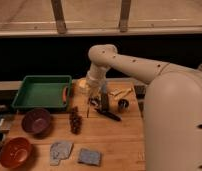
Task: Place fork in red bowl
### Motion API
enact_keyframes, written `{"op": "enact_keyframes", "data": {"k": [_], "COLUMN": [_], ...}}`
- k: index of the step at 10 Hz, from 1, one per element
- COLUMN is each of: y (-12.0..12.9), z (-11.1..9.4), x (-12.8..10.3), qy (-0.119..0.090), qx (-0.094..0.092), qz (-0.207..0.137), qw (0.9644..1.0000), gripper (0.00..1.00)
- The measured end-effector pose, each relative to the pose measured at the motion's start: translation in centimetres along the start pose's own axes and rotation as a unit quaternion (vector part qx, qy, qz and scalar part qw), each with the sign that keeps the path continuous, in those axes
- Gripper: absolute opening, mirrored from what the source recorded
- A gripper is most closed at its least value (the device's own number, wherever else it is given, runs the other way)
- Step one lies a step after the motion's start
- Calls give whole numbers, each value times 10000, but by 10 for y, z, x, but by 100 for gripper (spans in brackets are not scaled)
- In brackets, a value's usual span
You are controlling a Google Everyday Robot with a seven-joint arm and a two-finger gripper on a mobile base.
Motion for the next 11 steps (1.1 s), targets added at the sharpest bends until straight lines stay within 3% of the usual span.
{"op": "enact_keyframes", "data": {"k": [2,6,11], "y": [49,151,139], "z": [-6,-19,-20], "x": [-6,-11,-10], "qy": [-27,-270,-285], "qx": [-64,-194,-128], "qz": [-573,-1360,-1271], "qw": [9983,9901,9914], "gripper": [0,0,0]}}
